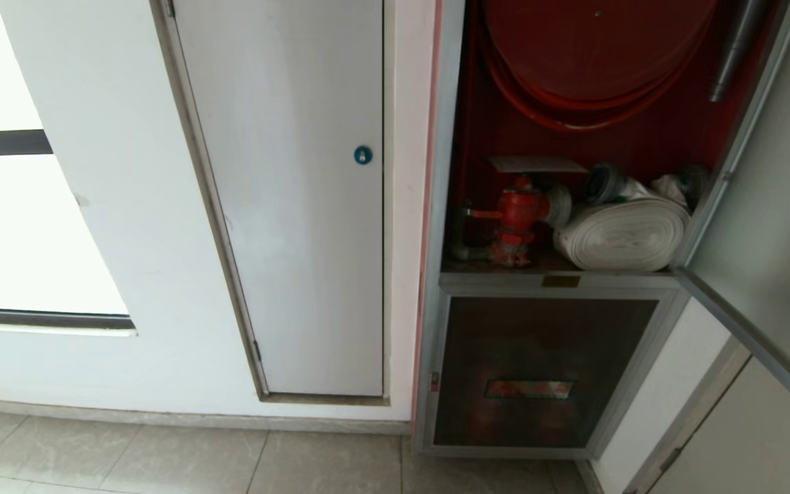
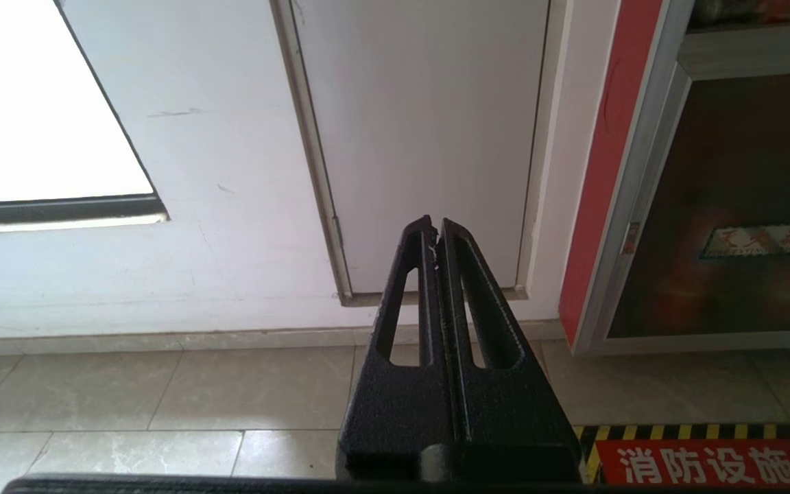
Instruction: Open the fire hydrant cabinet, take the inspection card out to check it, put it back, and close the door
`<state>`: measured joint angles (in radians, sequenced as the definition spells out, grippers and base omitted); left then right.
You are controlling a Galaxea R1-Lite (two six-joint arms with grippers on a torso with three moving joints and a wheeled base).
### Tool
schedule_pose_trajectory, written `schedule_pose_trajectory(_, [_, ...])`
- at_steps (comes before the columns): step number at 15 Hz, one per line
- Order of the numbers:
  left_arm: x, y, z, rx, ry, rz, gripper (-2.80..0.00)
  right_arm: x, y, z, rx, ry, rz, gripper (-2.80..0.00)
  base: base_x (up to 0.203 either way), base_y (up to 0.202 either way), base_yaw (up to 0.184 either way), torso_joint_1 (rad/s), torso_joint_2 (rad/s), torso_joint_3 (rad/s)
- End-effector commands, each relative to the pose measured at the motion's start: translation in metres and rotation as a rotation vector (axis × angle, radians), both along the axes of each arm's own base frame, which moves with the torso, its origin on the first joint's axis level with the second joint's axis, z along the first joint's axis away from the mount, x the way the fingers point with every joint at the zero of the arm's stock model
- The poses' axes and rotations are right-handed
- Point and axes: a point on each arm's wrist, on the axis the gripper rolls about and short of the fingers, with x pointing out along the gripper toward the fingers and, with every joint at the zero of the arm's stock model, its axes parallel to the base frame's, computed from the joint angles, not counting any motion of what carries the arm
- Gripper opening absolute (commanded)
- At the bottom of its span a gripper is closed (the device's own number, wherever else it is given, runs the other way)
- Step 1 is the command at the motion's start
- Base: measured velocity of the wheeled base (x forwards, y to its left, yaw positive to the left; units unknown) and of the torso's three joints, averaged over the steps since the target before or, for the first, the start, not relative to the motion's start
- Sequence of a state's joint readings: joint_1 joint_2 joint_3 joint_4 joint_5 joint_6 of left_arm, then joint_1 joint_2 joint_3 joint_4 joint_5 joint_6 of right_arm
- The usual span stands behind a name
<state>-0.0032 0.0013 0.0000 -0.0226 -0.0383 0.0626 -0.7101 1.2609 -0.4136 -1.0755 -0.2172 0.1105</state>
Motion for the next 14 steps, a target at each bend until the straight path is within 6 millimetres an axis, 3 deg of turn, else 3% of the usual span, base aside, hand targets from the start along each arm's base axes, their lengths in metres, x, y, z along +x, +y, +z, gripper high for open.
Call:
schedule_pose_trajectory(1, [0.001,0.0,-0.003,0.0,0.012,0.0,-2.8,-0.002,0.024,0.011,-0.037,-0.048,0.102,-2.8,0.0,0.0,0.0,0.0,0.0,0.0])
schedule_pose_trajectory(5, [0.001,0.0,-0.003,0.0,0.012,0.0,-2.8,0.0,0.051,0.007,0.001,-0.011,0.254,-2.8,0.0,0.0,0.0,0.0,0.0,0.0])
schedule_pose_trajectory(9, [0.001,0.0,-0.003,0.0,0.012,0.0,-2.8,-0.016,0.077,0.019,-0.055,-0.066,0.384,-2.8,0.0,0.0,0.0,0.0,0.0,0.0])
schedule_pose_trajectory(14, [0.001,0.0,-0.003,0.0,0.012,0.0,-2.8,-0.04,0.098,0.003,-0.074,-0.068,0.512,-2.8,0.0,0.0,0.0,0.0,0.0,0.0])
